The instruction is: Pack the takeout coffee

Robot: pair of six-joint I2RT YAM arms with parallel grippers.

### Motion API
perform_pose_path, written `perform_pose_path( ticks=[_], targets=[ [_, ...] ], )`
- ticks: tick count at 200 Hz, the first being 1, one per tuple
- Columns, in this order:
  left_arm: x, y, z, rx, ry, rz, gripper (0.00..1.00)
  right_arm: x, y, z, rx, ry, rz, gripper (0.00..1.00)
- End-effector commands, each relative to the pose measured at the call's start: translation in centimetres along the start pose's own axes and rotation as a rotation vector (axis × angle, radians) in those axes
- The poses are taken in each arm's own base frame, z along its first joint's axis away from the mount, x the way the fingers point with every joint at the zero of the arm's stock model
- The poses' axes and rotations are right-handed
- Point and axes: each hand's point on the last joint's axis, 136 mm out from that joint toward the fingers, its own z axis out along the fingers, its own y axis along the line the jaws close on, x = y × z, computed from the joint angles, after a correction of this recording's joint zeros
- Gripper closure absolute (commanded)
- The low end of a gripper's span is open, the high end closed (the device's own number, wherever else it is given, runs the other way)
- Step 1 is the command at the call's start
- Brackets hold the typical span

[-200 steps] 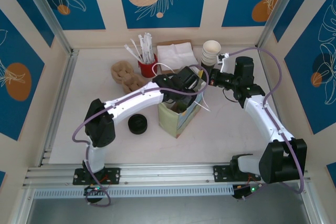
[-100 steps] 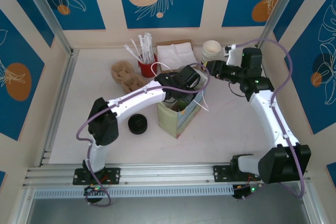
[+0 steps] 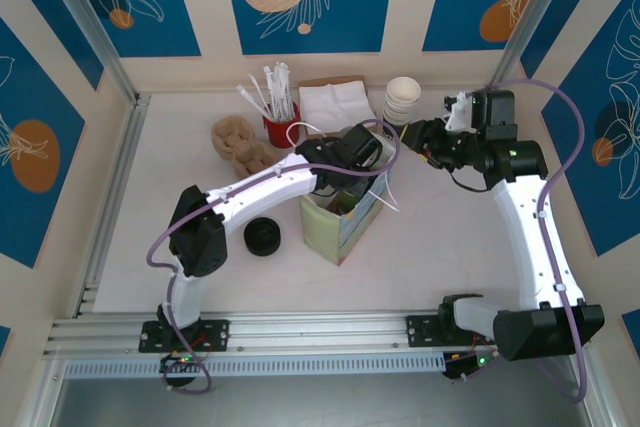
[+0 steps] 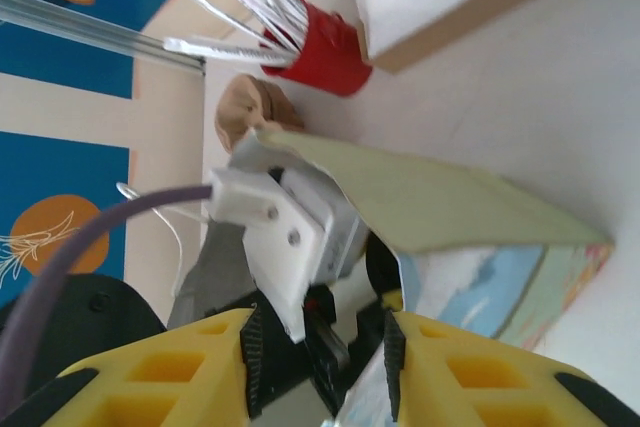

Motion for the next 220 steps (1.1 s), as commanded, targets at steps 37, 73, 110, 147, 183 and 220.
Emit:
perform_pose_path(
  ticks=[37, 73, 110, 147, 183, 220],
  targets=[
    [0.8, 0.2, -0.2, 0.025, 0.027, -0.06, 0.36, 3.7, -2.7, 2.1, 0.115, 0.15, 0.212, 0.55],
    [0.8, 0.2, -0.7, 0.035, 0.013, -0.075, 0.36, 3.8, -1.9, 4.2, 0.099, 0.189, 0.192, 0.52],
    [0.9, 0.5, -1.3, 0.033, -0.005, -0.087, 0.36, 4.9, -2.3, 5.6, 0.112, 0.257, 0.135, 0.74],
    [0.9, 0.8, -2.3, 0.035, -0.036, -0.093, 0.36, 6.3, -2.0, 4.2, 0.075, 0.261, -0.017, 0.95],
    [1.1, 1.0, -3.4, 0.039, -0.047, -0.092, 0.37, 8.2, -1.3, 3.2, -0.01, 0.264, -0.13, 0.99],
    [1.1, 0.9, -4.7, 0.064, -0.066, -0.087, 0.36, 9.5, -0.1, 2.0, -0.107, 0.252, -0.258, 1.0]
  ],
)
